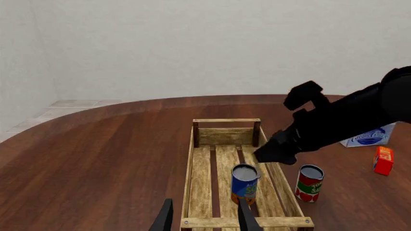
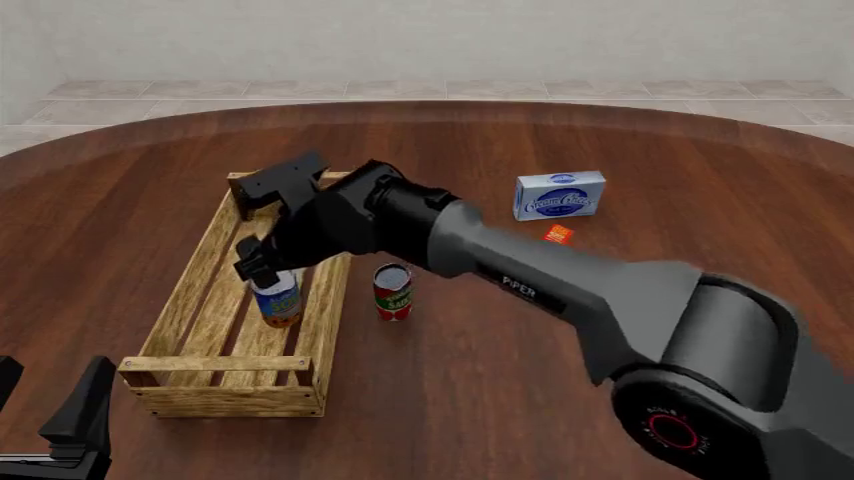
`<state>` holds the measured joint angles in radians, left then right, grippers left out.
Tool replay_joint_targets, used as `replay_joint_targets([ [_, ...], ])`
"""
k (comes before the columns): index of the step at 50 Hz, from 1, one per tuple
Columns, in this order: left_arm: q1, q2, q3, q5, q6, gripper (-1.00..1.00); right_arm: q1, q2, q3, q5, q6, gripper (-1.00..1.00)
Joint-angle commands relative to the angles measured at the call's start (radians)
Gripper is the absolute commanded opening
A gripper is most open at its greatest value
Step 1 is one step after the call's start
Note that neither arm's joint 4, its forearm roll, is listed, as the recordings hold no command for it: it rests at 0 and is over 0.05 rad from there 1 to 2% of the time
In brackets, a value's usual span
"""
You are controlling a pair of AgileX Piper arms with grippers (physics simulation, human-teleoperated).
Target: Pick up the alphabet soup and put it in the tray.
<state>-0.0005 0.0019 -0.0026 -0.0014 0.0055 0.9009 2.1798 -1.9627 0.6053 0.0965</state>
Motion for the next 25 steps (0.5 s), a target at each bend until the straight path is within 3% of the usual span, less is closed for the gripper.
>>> replay_joint_targets([
  [1,0.0,0.0,0.0,0.0,0.0,1.0,0.004,-0.11,0.114,-0.018,-0.003,1.0],
  [25,0.0,0.0,0.0,0.0,0.0,1.0,-0.019,-0.382,0.412,-0.108,0.02,1.0],
])
